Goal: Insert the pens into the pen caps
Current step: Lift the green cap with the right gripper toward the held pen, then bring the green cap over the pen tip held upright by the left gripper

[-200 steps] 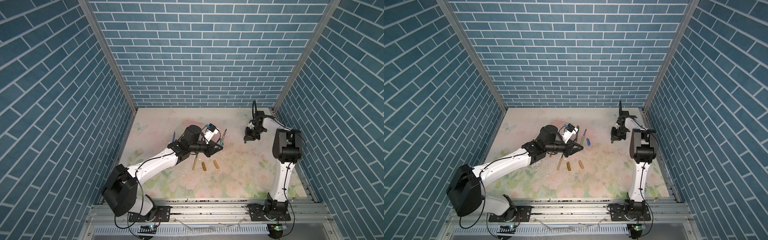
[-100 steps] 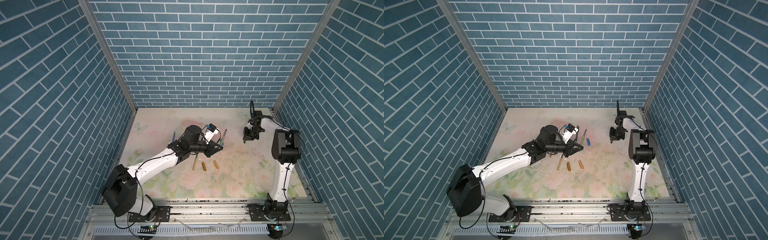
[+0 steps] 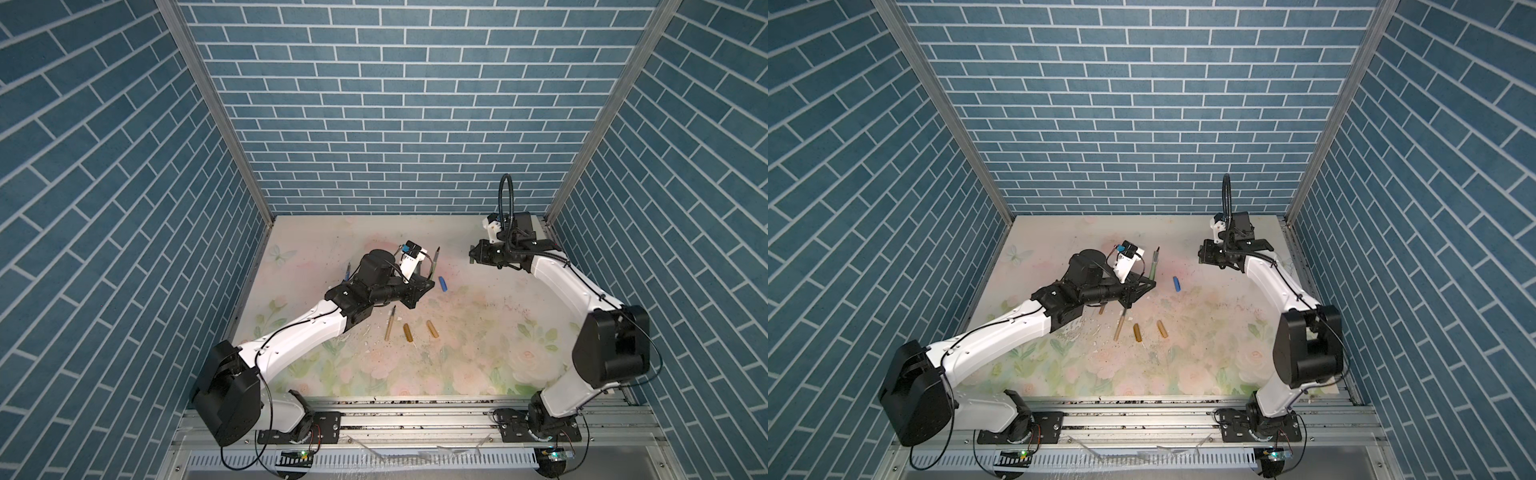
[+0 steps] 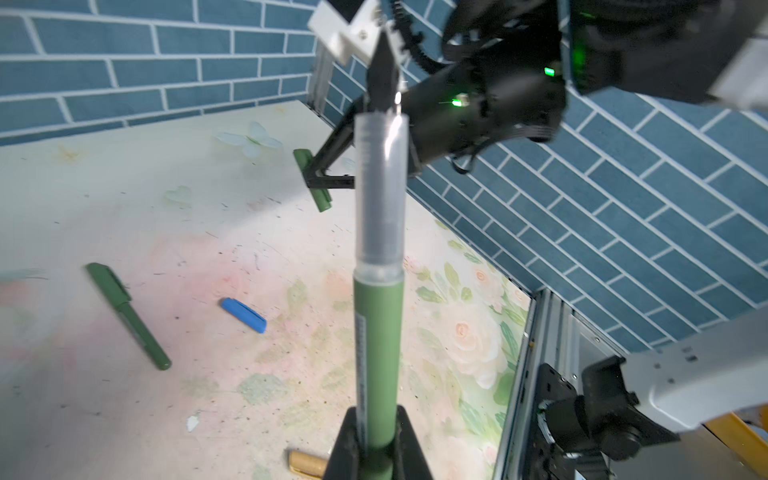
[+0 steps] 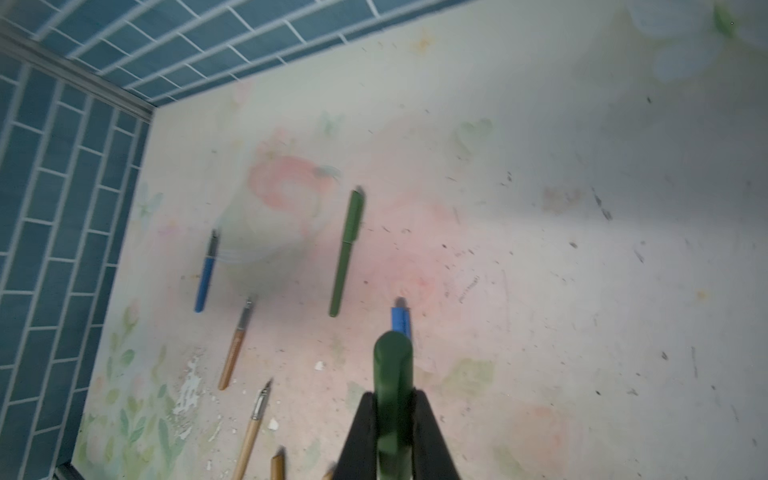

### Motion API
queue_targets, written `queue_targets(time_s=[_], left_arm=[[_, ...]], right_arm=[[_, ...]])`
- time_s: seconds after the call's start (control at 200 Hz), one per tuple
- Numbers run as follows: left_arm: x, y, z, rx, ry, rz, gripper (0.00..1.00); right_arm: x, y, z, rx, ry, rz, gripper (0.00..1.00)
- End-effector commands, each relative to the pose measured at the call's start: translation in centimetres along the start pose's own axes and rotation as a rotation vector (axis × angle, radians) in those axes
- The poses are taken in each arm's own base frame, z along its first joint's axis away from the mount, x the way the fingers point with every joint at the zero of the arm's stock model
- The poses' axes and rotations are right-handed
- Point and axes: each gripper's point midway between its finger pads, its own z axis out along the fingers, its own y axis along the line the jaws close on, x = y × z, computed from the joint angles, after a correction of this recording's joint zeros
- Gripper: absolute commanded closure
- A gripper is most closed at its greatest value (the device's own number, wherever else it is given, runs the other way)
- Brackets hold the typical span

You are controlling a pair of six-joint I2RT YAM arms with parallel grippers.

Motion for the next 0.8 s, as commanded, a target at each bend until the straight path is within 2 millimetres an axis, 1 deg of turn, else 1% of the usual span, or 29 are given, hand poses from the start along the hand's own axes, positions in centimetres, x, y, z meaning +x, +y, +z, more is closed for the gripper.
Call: queue_targets(time_s=[0.0, 0.09, 0.215, 0.325, 0.44, 0.505, 0.635, 0.795], left_arm=[[-0.9, 2.7, -0.9, -0.098, -0.059, -0.012, 1.0], [-1.2, 3.6, -1.0, -0.103, -0.069, -0.031, 1.0], [-0.7, 3.9, -0.4, -0.093, -0.043, -0.039, 1.0], [-0.3, 3.7, 0.1, -0.072, -0.028, -0.045, 1.0], [-0.3, 3.4, 0.3, -0.049, -0.022, -0.05, 1.0], [-0.3, 3.2, 0.4, -0.033, -0.022, -0.052, 1.0], [-0.3, 2.9, 0.4, -0.018, -0.026, -0.055, 1.0], [-0.4, 2.8, 0.4, -0.011, -0.027, -0.056, 1.0]], right_arm=[[-3.4, 5.2, -3.0, -0.128, -0.202, -0.05, 0.9], [-4.5, 9.0, -5.0, -0.208, -0.291, -0.09, 0.9], [-5.4, 13.4, -6.9, -0.318, -0.364, -0.122, 0.9], [-5.9, 16.0, -7.9, -0.379, -0.409, -0.136, 0.9], [-5.7, 17.7, -7.9, -0.405, -0.414, -0.153, 0.9], [-5.8, 18.4, -8.1, -0.411, -0.434, -0.159, 0.9], [-6.1, 18.9, -8.2, -0.427, -0.453, -0.148, 0.9], [-6.3, 19.3, -7.8, -0.445, -0.448, -0.136, 0.91]])
